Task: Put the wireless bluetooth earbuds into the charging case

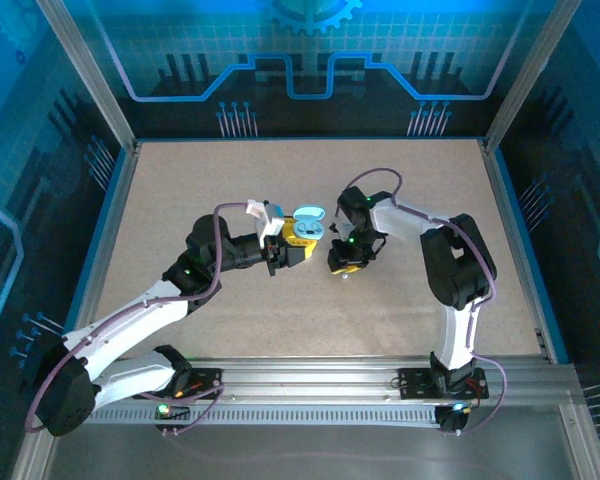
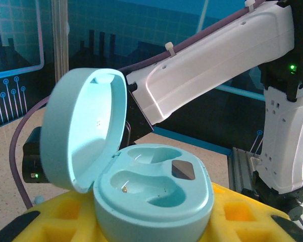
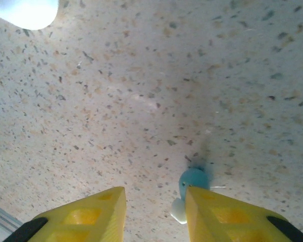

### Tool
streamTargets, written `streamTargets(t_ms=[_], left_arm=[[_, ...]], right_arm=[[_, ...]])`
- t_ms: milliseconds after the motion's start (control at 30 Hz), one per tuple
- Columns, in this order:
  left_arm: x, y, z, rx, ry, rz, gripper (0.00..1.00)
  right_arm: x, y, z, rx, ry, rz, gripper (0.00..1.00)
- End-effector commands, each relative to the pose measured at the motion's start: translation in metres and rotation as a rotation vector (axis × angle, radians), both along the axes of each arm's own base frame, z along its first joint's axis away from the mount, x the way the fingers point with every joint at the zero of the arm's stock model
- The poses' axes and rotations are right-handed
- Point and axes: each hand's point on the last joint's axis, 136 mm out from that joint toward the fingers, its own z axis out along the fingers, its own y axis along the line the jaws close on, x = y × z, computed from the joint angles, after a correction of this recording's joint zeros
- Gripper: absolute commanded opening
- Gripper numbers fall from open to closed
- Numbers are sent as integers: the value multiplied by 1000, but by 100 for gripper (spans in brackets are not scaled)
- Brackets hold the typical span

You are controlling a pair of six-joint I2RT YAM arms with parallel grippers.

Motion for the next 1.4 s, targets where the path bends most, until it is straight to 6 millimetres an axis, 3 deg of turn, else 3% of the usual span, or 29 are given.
streamTargets(t_ms=[0,200,567,1367], left_arm=[[-4,2,0,-2,-9,8,37],[-4,3,2,-6,-14,9,37],[-5,4,1,-2,-14,14,37],[-3,4,2,-5,-12,14,37]], right_arm=[[-1,14,20,44,-6,9,37],[6,9,30,23,-56,-16,38],[14,-22,11,-84,-69,-93,38],[-13,-21,-16,-129,38,-7,37]])
